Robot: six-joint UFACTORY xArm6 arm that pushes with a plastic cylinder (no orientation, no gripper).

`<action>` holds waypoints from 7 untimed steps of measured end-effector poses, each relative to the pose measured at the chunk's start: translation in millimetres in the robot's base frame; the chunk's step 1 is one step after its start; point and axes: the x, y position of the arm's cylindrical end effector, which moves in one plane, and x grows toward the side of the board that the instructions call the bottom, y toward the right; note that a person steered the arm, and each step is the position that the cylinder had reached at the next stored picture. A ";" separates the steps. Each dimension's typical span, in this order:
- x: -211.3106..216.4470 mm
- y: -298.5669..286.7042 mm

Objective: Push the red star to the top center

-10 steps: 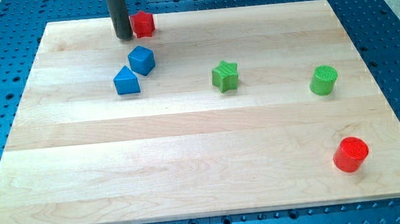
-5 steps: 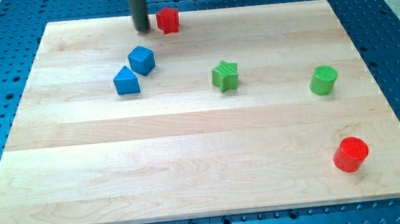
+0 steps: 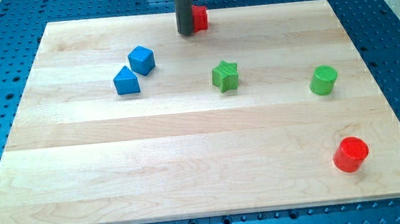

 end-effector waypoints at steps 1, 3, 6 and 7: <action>8.3 12.2; 35.3 66.5; 40.8 99.2; 28.3 144.3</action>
